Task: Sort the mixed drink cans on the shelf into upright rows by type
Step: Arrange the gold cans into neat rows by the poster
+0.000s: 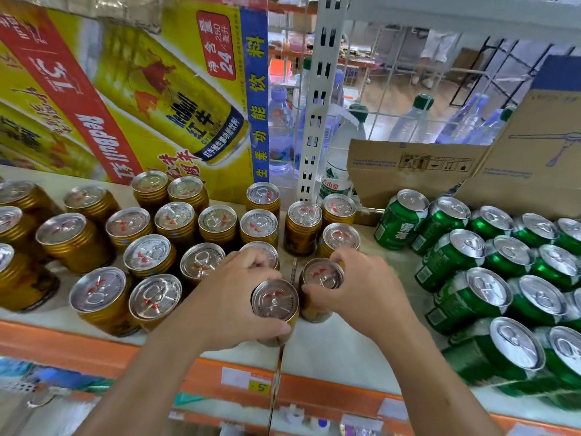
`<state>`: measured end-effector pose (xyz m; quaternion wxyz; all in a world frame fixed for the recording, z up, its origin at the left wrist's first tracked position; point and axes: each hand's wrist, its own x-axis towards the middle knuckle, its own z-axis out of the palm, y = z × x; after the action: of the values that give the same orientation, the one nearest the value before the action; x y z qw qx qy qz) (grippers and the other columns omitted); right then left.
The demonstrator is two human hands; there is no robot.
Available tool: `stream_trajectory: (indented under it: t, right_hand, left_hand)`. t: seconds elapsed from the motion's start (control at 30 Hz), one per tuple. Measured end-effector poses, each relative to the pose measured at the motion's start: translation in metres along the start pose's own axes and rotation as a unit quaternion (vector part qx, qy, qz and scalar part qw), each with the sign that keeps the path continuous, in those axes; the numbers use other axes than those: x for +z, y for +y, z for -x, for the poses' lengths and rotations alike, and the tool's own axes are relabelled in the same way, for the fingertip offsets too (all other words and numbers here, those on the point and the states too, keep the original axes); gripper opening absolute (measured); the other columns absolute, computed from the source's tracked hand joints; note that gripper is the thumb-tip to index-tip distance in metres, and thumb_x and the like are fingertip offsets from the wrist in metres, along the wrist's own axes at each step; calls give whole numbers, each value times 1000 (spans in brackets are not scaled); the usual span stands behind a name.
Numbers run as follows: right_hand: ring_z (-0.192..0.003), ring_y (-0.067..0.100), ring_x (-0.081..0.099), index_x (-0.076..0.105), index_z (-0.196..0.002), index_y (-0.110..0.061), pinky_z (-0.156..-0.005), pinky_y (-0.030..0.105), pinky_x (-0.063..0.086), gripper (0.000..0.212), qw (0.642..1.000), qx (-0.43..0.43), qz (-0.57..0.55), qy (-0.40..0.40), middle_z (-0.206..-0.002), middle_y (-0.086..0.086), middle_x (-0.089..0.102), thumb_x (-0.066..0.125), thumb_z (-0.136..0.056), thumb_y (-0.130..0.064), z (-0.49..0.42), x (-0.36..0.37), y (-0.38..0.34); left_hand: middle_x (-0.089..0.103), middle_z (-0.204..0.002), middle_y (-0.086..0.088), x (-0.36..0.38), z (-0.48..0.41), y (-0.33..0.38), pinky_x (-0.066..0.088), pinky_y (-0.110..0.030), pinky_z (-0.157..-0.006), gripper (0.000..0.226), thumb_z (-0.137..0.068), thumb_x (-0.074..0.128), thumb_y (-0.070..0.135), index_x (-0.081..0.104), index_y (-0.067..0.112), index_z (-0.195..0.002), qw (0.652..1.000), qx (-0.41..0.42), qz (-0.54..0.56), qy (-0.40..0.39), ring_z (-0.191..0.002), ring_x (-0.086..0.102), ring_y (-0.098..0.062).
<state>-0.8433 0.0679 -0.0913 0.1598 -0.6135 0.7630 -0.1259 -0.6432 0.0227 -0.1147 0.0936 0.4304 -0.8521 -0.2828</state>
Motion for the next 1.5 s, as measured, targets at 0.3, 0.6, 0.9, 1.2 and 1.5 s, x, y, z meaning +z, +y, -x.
stream_trajectory:
  t: [0.3,0.6,0.9,1.2,1.5]
  right_hand:
    - [-88,17,56,55,-106,-28,-70,35,47,54,1000,0,-28,4,-96,-7,61,65,-72,-69,6,4,6]
    - [-76,5,53,53,-100,-26,-60,19,41,47,980,12,-197,-10,-92,-10,59,82,-65,-37,19,10,26]
    - [-73,3,53,53,-104,-27,-55,14,38,51,977,40,-208,26,-86,-16,55,85,-66,-38,13,8,38]
    - [-84,6,59,56,-103,-32,-67,26,50,51,979,44,-195,-37,-99,-16,59,81,-66,-56,2,-1,48]
    - [-80,11,58,54,-94,-26,-67,31,51,33,981,38,-181,61,-88,-7,60,68,-81,-53,-16,-9,41]
  left_hand:
    - [36,-107,26,6,3,1,32,-18,-84,75,-50,55,76,62,37,-114,999,5,-3,46,-107,38,-3]
    - [34,-114,27,7,5,4,31,-21,-89,81,-50,52,78,57,39,-121,999,-10,-16,49,-114,32,3]
    - [35,-104,28,3,1,11,32,-21,-87,64,-49,56,75,64,36,-99,999,-2,-17,44,-104,34,3]
    - [33,-104,24,2,-15,24,21,-23,-95,59,-60,65,69,62,35,-108,997,14,-76,25,-102,29,3]
    - [42,-136,12,-14,-42,44,17,-42,-114,65,-78,59,65,51,34,-134,985,-2,-163,-53,-132,25,-14]
